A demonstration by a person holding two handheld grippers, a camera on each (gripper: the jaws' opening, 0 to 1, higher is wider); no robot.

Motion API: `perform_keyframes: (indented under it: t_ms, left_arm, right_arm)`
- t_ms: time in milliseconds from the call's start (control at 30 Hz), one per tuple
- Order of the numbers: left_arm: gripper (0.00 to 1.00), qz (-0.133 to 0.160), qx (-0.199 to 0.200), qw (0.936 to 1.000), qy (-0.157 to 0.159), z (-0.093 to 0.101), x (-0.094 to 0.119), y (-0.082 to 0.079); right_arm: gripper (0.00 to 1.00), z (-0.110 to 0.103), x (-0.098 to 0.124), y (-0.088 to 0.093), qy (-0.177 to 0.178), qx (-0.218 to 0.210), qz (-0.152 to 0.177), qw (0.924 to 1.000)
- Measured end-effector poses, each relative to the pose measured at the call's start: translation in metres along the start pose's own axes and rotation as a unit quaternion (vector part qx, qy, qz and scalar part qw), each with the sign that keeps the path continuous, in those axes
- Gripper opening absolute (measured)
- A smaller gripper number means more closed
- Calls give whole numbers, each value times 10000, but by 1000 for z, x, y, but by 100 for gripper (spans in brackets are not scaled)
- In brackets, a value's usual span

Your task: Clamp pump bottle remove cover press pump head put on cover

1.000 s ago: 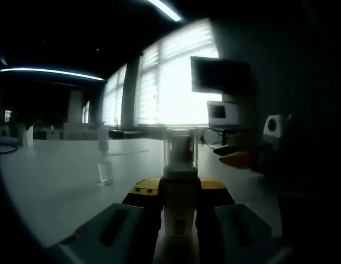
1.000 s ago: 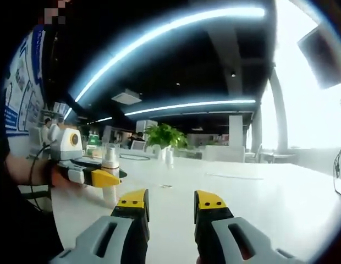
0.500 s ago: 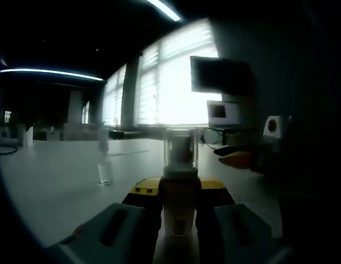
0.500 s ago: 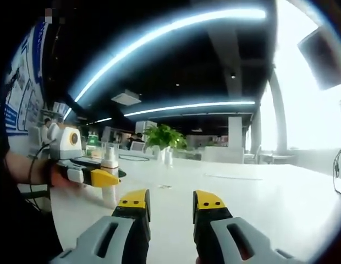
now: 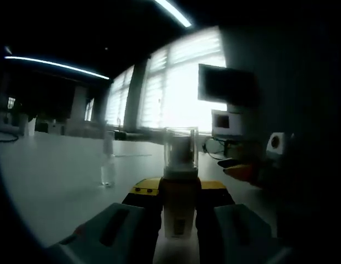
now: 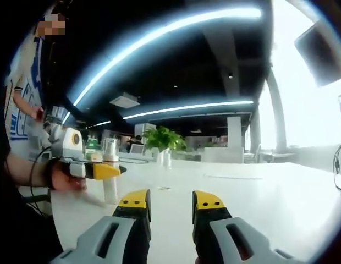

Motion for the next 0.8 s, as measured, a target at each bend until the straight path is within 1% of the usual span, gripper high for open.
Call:
perform_keyframes:
  t_ms: [133,233,367,400,467,567,633,667,800]
  left_arm:
    - [13,8,-11,10000,-21,0,-4,-3]
    - [13,33,-101,9999,-40,2,-12,-9]
    - [13,32,-178,9998,-83,-1,-24,-17]
    - [13,18,-153,9998,-102,-2,-27,-19]
    - [13,69,50,9999,-99,-1,-34,-25]
    - [13,73,-94,9998,-136,2,-45,-33]
    - [13,78,-119,9997,-186,-2,-55,-37]
    - [13,81,-108,9997,-201,-2,-57,-38]
    - [13,112,165,9995,-252,-9,-75,-37]
  right_arm:
    - [21,2,-1,0,56,-48,12,10000]
    - [21,4,-1,-1,66,-88,34,9999]
    - [21,3,-2,0,64,-78,10,9999]
    - [21,3,-2,0,62,-72,8,10000]
    - [21,2,-2,-1,66,-90,18,9999]
    - [21,5,-2,0,93,-110,20,9999]
    - [21,6,-2,0,96,-125,31,9999]
    - [21,6,-2,-1,94,-135,32,9999]
    - [21,10,-1,-3,109,-347,96,9993]
Point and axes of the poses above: the point that each gripper's makers call its tool centre point, and the gripper's own axes: x roughly backward along the fingers, z roughly to its right, y roughly out of its underside, the point moved 4 cm from there along x, roughly backward along the fingers, and after that the axes turned 2 degrees about -z, right-handed, at the moved point
